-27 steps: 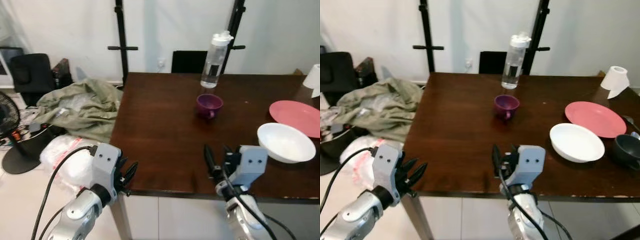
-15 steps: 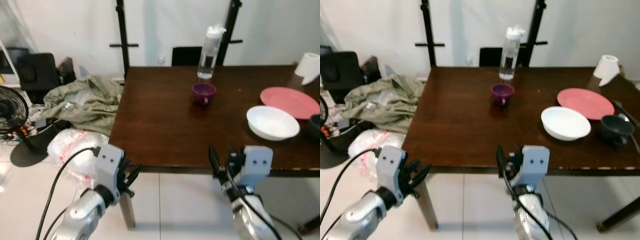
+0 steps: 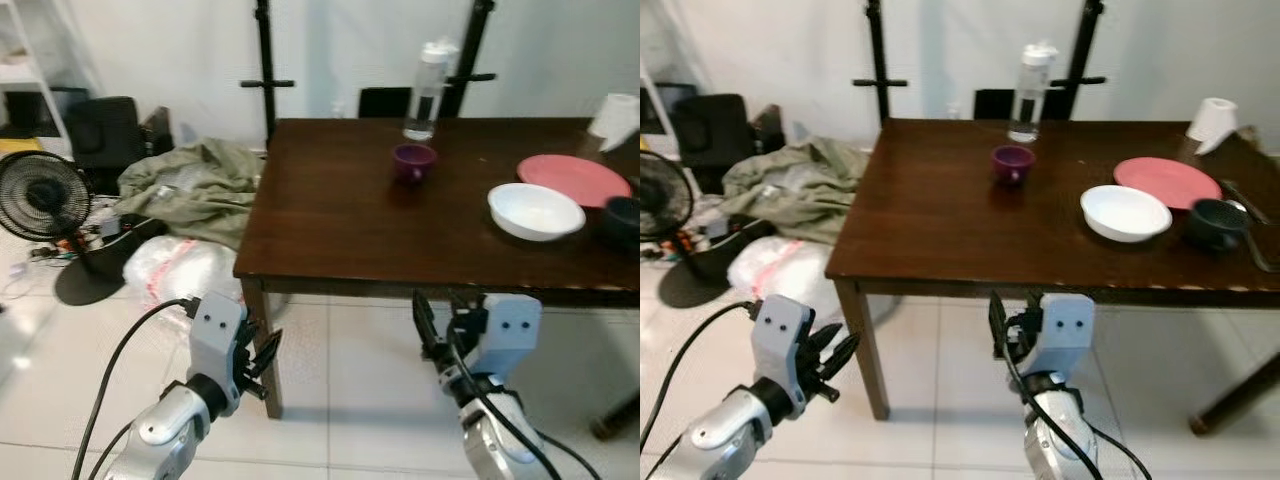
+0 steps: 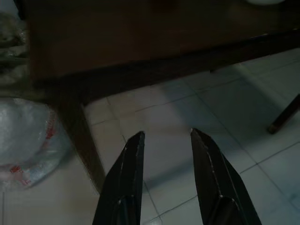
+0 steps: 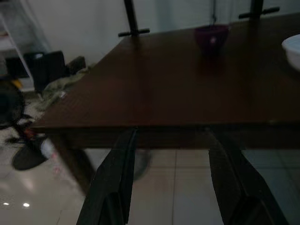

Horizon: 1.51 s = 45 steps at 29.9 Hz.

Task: Setting the table

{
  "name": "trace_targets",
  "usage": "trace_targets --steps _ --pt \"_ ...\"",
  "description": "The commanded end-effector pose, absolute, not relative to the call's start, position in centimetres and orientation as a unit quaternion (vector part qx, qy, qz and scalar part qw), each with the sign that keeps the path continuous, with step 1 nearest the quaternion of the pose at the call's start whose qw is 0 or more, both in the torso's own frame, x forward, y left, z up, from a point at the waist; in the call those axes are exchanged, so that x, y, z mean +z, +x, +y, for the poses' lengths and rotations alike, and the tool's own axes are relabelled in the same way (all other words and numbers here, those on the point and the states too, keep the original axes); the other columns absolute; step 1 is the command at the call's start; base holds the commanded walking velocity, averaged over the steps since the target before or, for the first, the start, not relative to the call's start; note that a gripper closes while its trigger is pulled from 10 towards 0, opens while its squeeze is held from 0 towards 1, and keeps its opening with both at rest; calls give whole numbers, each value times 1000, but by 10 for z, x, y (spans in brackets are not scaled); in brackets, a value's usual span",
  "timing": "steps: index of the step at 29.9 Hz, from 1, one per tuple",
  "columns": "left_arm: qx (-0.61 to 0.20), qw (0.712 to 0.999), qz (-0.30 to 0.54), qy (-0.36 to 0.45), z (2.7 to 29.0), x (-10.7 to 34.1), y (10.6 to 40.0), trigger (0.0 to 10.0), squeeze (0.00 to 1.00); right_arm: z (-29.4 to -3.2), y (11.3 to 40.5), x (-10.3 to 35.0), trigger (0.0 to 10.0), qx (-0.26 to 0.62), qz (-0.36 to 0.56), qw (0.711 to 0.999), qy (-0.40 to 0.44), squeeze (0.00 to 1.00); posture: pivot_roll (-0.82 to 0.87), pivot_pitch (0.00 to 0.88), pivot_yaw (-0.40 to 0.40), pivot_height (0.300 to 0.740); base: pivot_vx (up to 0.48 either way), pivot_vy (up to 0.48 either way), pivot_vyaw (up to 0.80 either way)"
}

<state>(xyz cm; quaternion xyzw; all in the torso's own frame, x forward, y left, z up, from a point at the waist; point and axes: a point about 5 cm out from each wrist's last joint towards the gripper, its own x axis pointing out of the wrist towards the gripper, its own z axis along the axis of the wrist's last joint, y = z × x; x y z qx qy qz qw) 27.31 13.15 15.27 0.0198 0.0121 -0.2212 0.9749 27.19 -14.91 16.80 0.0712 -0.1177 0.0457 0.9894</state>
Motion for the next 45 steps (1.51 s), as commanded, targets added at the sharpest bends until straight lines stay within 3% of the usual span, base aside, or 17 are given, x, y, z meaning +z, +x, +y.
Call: trace_targets --steps 1,22,29,45 --pt "-215 976 22 23 135 148 271 10000 0 -147 270 167 10000 53 -113 990 69 0 29 92 99 740 -296 0 0" --pt "-215 976 21 21 134 148 273 10000 0 -147 269 166 10000 57 -111 990 70 0 28 90 100 740 -286 0 0" --pt "-208 978 31 13 134 146 274 10000 0 -145 269 166 10000 66 -107 990 70 0 28 90 100 740 0 0 0" --pt "-157 986 37 37 140 143 279 10000 0 -142 268 167 10000 81 -105 989 69 0 28 95 101 740 0 0 787"
